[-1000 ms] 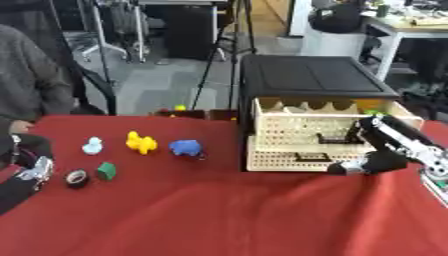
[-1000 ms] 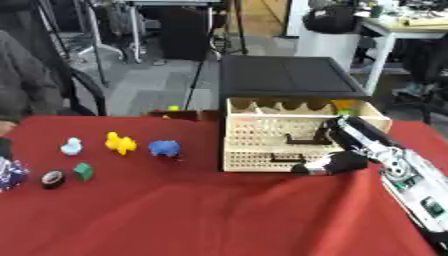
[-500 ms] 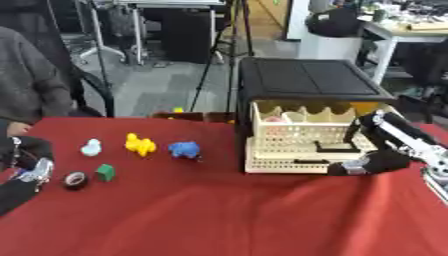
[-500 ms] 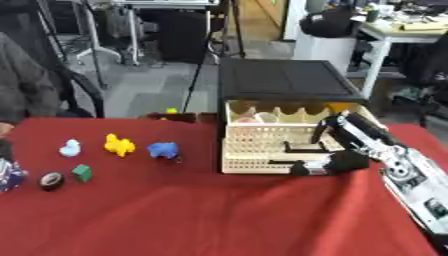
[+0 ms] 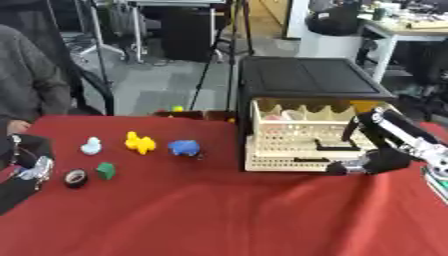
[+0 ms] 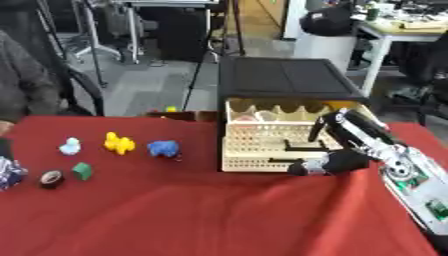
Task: Pick up objects from table and place into drawer.
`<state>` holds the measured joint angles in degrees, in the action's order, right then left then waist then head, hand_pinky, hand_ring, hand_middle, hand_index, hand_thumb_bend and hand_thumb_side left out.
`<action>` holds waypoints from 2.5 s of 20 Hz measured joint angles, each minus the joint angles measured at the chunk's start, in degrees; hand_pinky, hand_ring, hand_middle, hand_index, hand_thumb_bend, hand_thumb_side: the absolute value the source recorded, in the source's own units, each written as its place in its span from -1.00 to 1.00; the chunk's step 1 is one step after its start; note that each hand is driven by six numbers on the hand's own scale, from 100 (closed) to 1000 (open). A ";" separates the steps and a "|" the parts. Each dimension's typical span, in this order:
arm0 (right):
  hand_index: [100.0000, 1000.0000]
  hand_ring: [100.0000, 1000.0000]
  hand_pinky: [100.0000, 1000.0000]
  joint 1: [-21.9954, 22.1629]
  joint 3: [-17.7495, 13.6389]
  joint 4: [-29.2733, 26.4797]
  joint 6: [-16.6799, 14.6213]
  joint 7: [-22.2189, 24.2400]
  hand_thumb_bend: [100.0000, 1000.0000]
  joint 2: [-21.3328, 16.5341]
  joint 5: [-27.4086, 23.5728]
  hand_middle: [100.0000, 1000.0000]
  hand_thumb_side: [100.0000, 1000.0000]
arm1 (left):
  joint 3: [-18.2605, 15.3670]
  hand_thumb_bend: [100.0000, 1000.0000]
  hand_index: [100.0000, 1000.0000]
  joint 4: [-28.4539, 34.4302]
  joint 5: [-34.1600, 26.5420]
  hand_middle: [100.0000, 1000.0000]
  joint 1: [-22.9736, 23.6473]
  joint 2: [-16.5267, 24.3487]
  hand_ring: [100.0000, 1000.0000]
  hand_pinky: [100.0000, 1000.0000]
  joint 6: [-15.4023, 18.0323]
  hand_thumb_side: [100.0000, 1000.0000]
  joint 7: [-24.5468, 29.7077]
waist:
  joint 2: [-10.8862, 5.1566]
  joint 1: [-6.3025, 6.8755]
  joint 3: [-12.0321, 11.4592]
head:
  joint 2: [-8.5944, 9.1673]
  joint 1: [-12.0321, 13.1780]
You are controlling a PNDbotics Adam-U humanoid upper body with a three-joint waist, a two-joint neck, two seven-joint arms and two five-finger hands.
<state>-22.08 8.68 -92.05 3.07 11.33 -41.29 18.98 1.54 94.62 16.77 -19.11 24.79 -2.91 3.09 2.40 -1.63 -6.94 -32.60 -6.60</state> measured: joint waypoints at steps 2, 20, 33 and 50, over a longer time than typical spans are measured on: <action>0.15 -1.00 -1.00 0.64 -0.25 -0.98 -0.16 -0.17 1.00 0.00 0.00 -1.00 0.11 | -0.02 -0.96 0.31 -0.23 0.11 -0.10 0.02 0.09 -0.19 0.06 0.00 -0.20 0.01 | 0.00 -0.04 0.24 | -0.01 0.01; 0.25 -1.00 -1.00 7.33 -2.00 -11.81 -0.22 -3.09 1.00 0.90 -0.97 -1.00 0.27 | 0.86 -0.66 0.37 -8.59 4.90 -0.04 -3.92 4.49 -0.13 0.11 1.64 -0.28 3.49 | 0.07 -0.67 2.92 | -0.05 0.82; 0.25 -1.00 -1.00 7.52 -1.97 -13.62 -0.23 -3.06 1.00 1.23 -1.43 -1.00 0.29 | 3.17 -0.26 0.47 -29.01 17.70 0.06 -16.19 7.49 -0.03 0.15 6.77 -0.43 8.19 | 0.07 -0.81 5.49 | -0.06 1.66; 0.25 -1.00 -1.00 5.85 -0.91 -16.13 -0.53 -1.72 1.00 1.22 -1.54 -1.00 0.28 | 0.02 -0.38 0.58 -53.10 36.24 0.19 -27.39 1.47 0.10 0.21 8.96 -0.90 8.44 | 1.49 -0.13 9.42 | 0.07 3.50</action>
<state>-16.23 7.77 -108.18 2.54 9.62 -40.07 17.43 1.57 41.53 53.01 -46.50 26.26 6.04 11.53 3.89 -1.76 2.49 -32.54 -3.10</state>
